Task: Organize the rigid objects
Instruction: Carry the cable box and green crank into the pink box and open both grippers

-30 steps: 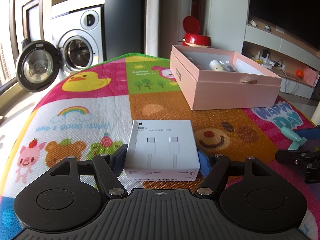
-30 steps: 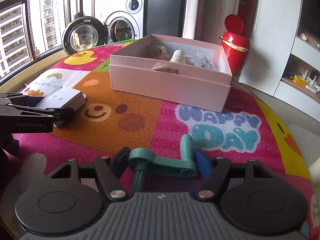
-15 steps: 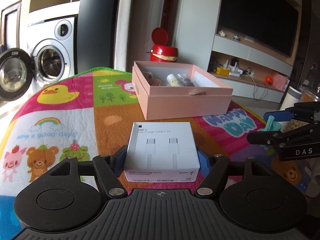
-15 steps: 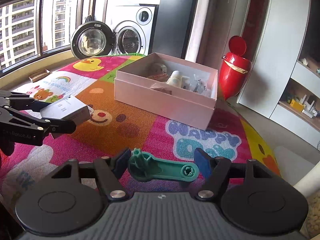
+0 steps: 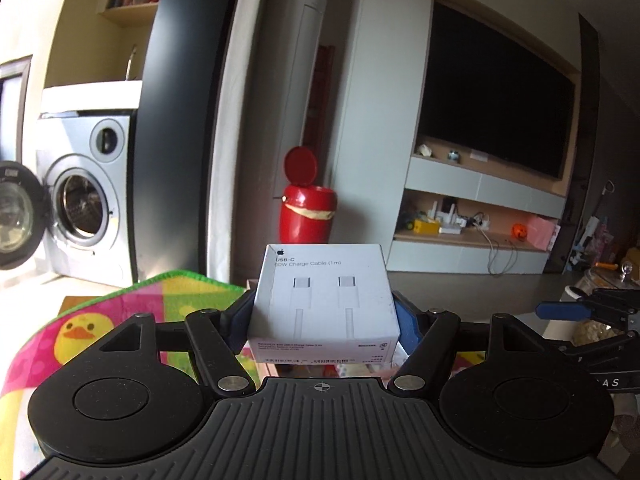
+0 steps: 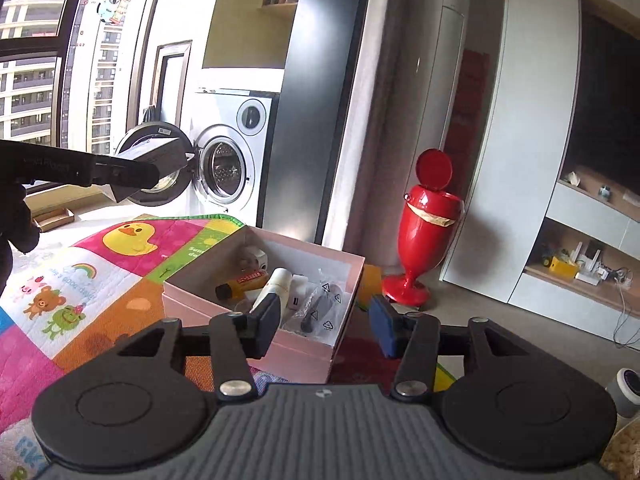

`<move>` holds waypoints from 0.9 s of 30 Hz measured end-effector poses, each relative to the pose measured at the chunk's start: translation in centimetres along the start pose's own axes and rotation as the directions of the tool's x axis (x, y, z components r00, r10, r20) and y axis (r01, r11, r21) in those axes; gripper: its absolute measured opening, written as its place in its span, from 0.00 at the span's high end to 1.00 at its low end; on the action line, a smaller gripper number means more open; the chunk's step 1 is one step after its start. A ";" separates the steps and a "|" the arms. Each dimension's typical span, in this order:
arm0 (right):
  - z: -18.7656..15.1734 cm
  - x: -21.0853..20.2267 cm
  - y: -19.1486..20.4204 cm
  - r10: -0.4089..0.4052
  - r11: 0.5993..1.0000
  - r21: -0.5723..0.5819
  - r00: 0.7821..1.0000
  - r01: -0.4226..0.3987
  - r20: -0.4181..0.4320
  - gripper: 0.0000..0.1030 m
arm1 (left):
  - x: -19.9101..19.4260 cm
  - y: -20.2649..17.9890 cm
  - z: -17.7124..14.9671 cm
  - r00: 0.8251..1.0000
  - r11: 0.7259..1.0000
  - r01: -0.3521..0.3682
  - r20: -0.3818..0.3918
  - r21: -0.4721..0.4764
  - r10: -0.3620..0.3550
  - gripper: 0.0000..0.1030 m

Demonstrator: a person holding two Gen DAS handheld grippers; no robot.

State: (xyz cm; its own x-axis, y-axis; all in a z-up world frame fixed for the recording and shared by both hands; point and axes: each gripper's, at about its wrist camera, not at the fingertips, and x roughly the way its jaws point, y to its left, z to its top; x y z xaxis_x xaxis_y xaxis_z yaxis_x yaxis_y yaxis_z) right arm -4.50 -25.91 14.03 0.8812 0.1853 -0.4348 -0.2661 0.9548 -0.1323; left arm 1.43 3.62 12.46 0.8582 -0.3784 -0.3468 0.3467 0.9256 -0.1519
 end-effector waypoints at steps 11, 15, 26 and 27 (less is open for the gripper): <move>-7.9 2.7 1.3 0.062 0.988 0.155 0.962 -0.021 -0.267 0.27 | -0.6 -0.1 -9.0 0.973 0.997 0.049 -0.223 -0.063 -0.062 0.27; -7.5 4.2 3.3 0.052 0.991 0.134 0.969 -0.020 -0.242 0.28 | -1.1 -0.5 -9.7 0.972 0.997 0.057 -0.226 -0.058 -0.068 0.27; -7.8 4.0 6.6 0.163 0.983 -0.043 0.959 -0.178 -0.233 0.43 | -1.4 0.1 -10.6 0.967 0.995 0.032 -0.250 -0.093 -0.054 0.27; -8.2 3.4 6.9 0.140 0.983 -0.087 0.962 -0.164 -0.234 0.41 | -1.4 0.2 -10.7 0.966 0.995 0.030 -0.251 -0.096 -0.054 0.27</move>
State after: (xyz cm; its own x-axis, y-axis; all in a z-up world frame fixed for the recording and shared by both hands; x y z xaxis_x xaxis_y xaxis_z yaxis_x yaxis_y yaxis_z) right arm -6.52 -20.56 4.35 0.7190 0.2572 -0.6456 -0.4399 0.8877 -0.1362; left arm -3.74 4.19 3.03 0.7156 -0.4180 -0.5597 0.3346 0.9084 -0.2506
